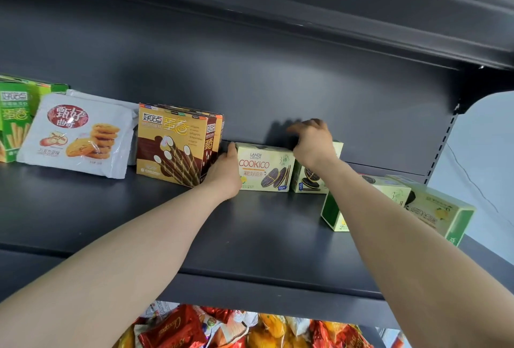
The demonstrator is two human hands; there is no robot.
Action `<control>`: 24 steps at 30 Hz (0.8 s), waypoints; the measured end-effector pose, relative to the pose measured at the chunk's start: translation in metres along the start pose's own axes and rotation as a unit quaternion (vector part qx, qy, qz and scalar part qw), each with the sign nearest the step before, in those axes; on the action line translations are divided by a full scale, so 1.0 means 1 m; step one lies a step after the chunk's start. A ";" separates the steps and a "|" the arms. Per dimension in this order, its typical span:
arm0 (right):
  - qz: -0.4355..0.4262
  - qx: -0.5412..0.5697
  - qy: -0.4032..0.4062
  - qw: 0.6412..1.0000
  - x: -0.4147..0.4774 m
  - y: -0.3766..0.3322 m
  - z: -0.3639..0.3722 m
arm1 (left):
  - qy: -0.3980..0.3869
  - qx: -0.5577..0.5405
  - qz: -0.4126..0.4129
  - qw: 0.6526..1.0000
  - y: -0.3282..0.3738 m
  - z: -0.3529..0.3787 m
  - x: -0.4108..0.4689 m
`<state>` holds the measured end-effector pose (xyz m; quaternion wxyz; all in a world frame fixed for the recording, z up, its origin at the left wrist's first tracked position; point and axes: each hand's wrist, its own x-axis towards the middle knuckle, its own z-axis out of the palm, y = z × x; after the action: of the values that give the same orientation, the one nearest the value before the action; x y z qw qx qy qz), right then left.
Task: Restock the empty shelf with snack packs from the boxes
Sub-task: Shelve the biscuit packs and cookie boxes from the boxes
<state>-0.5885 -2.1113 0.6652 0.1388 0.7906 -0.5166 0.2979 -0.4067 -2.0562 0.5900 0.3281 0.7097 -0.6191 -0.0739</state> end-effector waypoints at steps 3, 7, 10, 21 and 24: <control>0.053 -0.051 -0.077 0.994 0.000 0.012 -0.012 | 0.111 0.032 0.046 0.992 0.006 -0.003 -0.008; 0.040 -0.104 -0.139 0.984 -0.005 0.025 -0.015 | 0.136 0.059 0.147 0.978 0.015 -0.002 -0.014; 0.047 -0.123 -0.135 0.982 -0.001 0.030 -0.022 | 0.038 0.096 0.200 0.974 0.014 0.007 -0.014; 0.149 0.021 0.121 0.981 -0.005 0.025 -0.053 | -0.004 -0.093 0.103 0.990 0.012 -0.006 0.002; 0.218 0.279 0.148 0.923 -0.006 0.025 -0.054 | -0.004 -0.234 0.099 0.967 0.023 -0.014 0.006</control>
<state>-0.6301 -2.0891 0.7023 -0.0807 0.6118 -0.5462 0.5664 -0.4169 -2.0566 0.6157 0.4879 0.5485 -0.6529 -0.1868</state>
